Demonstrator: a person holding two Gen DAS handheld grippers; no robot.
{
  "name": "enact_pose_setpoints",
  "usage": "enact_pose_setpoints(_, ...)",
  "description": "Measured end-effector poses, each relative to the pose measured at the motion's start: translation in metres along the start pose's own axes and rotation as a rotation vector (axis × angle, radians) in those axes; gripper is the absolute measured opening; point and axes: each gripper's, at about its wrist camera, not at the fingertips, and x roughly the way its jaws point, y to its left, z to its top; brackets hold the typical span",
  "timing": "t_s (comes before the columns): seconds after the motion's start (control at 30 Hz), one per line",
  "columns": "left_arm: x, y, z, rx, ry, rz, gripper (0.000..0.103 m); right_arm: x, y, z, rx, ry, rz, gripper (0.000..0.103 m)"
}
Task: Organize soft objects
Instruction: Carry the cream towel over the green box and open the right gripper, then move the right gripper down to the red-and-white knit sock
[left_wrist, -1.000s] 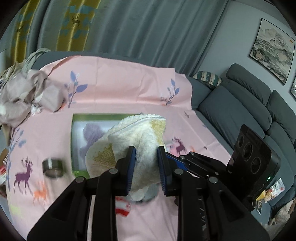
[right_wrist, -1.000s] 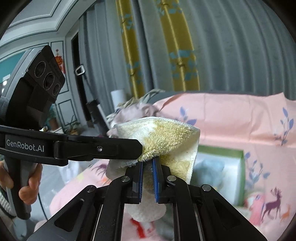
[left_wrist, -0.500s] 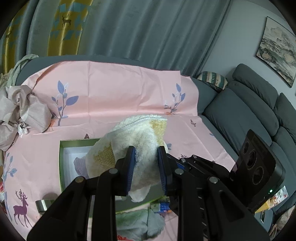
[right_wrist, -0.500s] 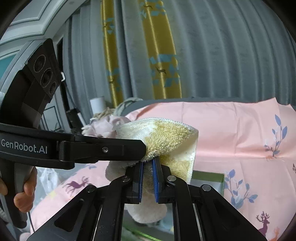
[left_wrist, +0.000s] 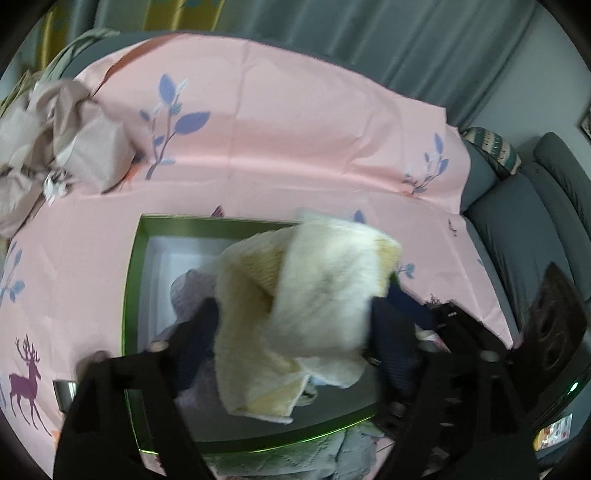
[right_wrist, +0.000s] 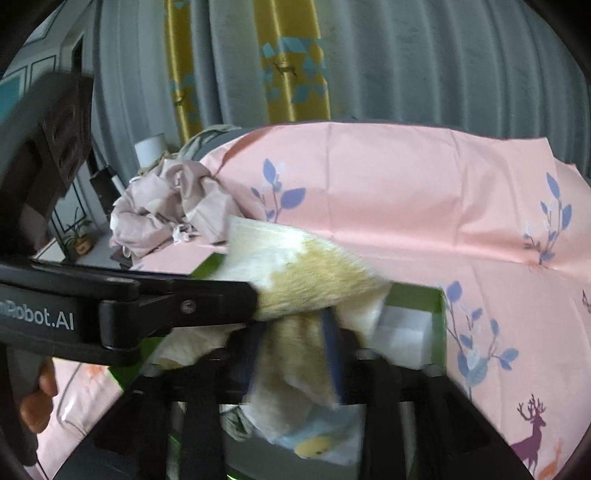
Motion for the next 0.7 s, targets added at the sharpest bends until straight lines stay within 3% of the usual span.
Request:
enact_pose_setpoints(0.03, -0.002, 0.003, -0.001, -0.009, -0.001, 0.003, 0.093, -0.003, -0.003, -0.001, 0.009, 0.001, -0.007, 0.056)
enact_pose_setpoints(0.17, -0.01, 0.009, -0.01, -0.029, 0.018, 0.021, 0.102, -0.027, -0.018, -0.005, 0.045, -0.026, -0.018, 0.061)
enact_pose_setpoints(0.3, -0.02, 0.01, -0.025, -0.027, 0.036, 0.022, 0.102, -0.063, -0.031, -0.012, 0.075, -0.065, -0.03, 0.068)
enact_pose_setpoints(0.7, -0.059, 0.003, -0.084, 0.002, 0.014, 0.012, 0.102, -0.139, -0.038, -0.07, 0.12, -0.065, -0.07, 0.069)
